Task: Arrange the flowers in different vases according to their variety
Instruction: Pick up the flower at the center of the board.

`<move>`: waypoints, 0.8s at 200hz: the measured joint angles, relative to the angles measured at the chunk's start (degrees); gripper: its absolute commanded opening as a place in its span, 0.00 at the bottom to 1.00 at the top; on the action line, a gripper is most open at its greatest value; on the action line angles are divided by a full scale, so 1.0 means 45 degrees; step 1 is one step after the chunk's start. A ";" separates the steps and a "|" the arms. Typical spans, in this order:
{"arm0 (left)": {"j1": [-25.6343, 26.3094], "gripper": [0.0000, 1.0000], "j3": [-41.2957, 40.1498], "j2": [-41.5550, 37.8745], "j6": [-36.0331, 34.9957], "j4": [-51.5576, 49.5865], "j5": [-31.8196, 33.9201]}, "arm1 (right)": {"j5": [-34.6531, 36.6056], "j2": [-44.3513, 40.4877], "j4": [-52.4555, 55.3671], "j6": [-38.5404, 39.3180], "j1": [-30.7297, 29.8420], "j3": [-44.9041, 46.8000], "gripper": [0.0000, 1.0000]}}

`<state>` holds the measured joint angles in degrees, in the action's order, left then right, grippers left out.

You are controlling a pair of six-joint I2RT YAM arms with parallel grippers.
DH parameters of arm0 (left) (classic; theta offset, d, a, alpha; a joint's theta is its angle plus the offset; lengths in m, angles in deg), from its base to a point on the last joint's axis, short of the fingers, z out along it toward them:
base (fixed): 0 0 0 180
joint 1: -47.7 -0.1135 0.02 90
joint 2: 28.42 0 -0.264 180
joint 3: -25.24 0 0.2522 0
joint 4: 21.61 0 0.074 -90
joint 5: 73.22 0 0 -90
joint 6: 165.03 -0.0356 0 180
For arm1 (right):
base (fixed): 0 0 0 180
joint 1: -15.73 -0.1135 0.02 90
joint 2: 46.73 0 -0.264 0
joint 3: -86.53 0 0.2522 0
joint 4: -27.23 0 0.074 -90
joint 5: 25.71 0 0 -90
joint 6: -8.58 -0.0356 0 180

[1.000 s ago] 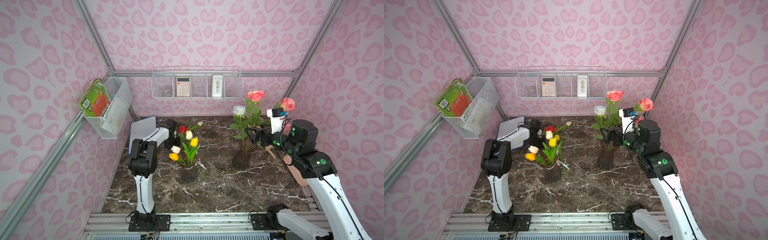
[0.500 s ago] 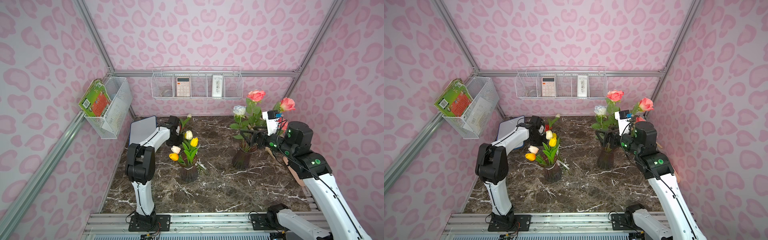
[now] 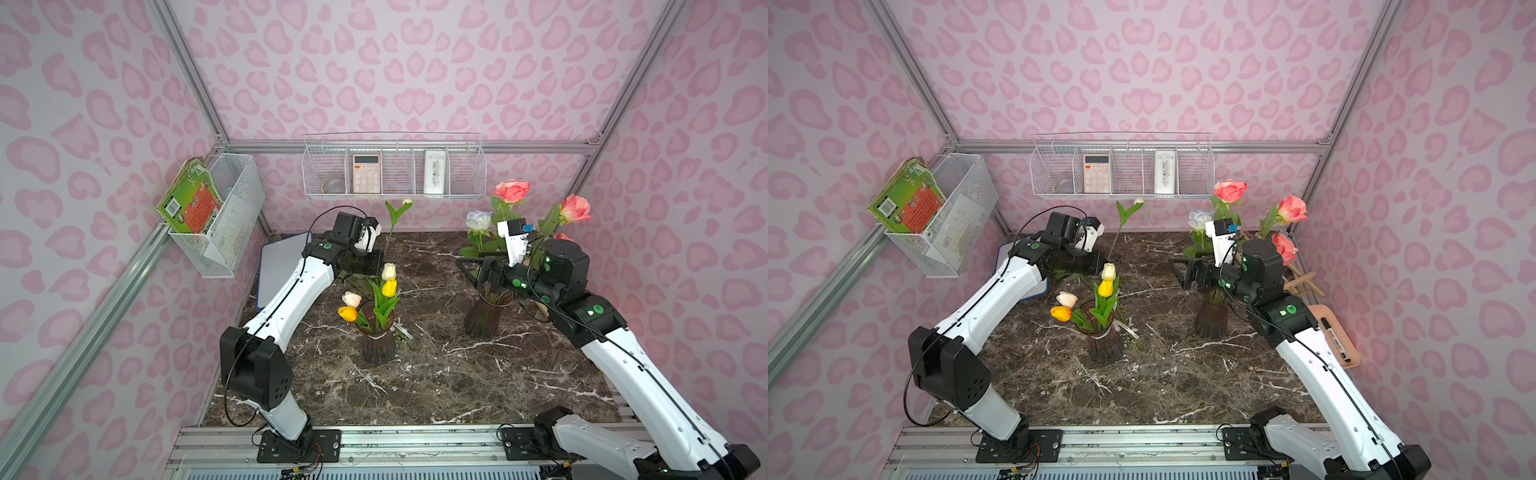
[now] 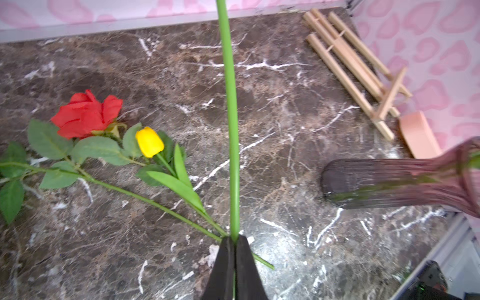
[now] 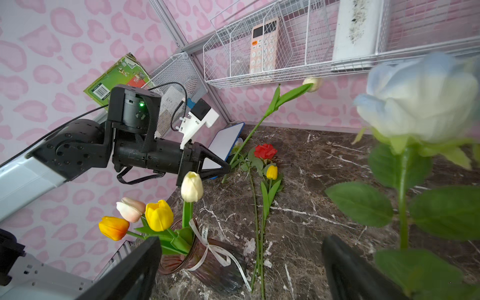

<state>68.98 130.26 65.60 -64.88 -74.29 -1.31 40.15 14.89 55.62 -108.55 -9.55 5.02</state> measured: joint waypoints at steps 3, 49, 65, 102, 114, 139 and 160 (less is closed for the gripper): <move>0.0024 0.00 -0.0005 -0.0073 0.0000 0.0053 -0.0107 | -0.0029 0.0078 -0.0160 -0.0092 -0.0010 0.0000 0.90; 0.0291 0.00 -0.0010 -0.1088 0.0053 0.1122 -0.1880 | -0.0321 0.1161 -0.1817 -0.1025 -0.0024 -0.0248 0.81; 0.0287 0.00 -0.0083 -0.1399 0.0155 0.1511 -0.2331 | -0.0486 0.1583 -0.2293 -0.1311 -0.0024 -0.0471 0.79; 0.0330 0.00 -0.0787 -0.2186 0.0568 0.2375 -0.3201 | -0.1112 0.2409 -0.3808 -0.2249 -0.0049 -0.0724 0.75; 0.0364 0.00 -0.1025 -0.2414 0.0719 0.2691 -0.3512 | -0.1273 0.2701 -0.4367 -0.2453 -0.0160 -0.0767 0.74; 0.0418 0.00 -0.1389 -0.2856 0.1049 0.3424 -0.4041 | -0.1511 0.3322 -0.5304 -0.2618 -0.0573 -0.1054 0.70; 0.0442 0.00 -0.1593 -0.3118 0.1151 0.3968 -0.4391 | -0.1710 0.3740 -0.6130 -0.2623 -0.0831 -0.1331 0.68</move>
<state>70.97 123.09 51.57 -59.70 -56.43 -21.06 32.46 31.72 28.04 -120.35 -13.29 -0.97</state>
